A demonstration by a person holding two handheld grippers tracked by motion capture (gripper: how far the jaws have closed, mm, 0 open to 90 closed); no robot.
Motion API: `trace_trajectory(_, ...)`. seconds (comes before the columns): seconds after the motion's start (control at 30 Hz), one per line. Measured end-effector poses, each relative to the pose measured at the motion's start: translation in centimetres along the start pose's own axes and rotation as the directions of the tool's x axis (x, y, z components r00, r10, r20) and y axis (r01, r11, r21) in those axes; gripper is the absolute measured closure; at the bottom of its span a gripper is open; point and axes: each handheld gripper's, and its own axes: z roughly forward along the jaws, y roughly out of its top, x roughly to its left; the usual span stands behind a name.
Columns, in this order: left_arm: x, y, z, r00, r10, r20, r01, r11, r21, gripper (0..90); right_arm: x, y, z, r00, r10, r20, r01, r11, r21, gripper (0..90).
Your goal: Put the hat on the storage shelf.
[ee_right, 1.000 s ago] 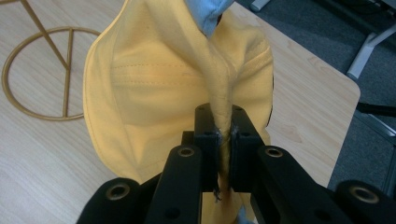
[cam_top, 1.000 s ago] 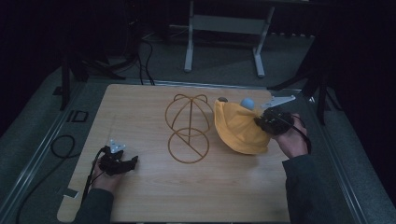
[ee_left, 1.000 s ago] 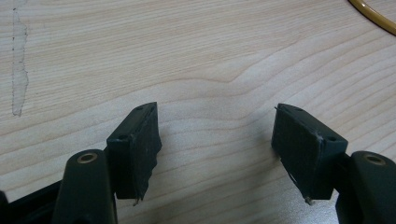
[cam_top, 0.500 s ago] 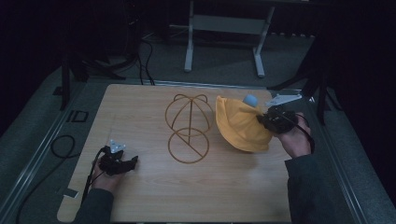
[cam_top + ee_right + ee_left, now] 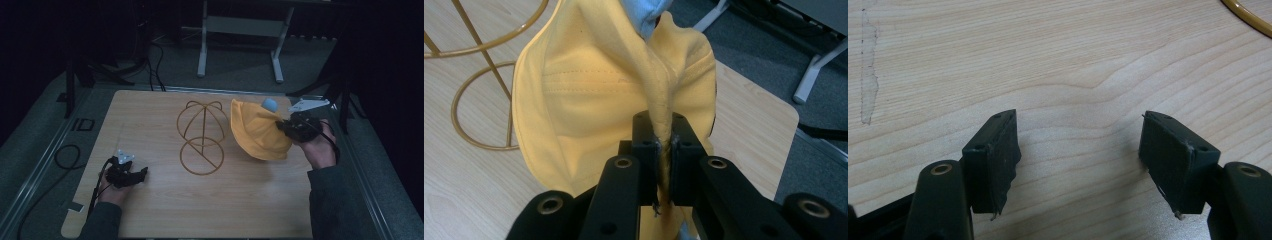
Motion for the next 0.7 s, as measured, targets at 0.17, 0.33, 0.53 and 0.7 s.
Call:
trace_trajectory(0.17,0.0,0.0,0.0,1.0,0.0,0.0,0.0,1.0,0.0,32.6,-0.1,0.0,-0.4,1.0,0.005,0.002,-0.005,1.0,-0.011,84.9)
trace_trajectory(0.33,0.0,0.0,0.0,1.0,0.0,0.001,0.0,1.0,0.001,32.5,-0.2,0.0,-0.7,1.0,0.004,-0.005,-0.004,1.0,-0.021,84.9)
trace_trajectory(0.53,0.0,0.0,0.0,1.0,0.0,0.001,0.0,1.0,0.001,32.5,-0.1,0.1,-1.0,1.0,0.004,-0.009,-0.004,0.999,-0.037,84.9)
trace_trajectory(0.7,0.0,0.0,0.0,1.0,0.0,0.001,0.0,1.0,0.001,32.5,-0.1,0.2,-1.3,0.9999,0.001,-0.016,-0.002,0.998,-0.056,84.9)
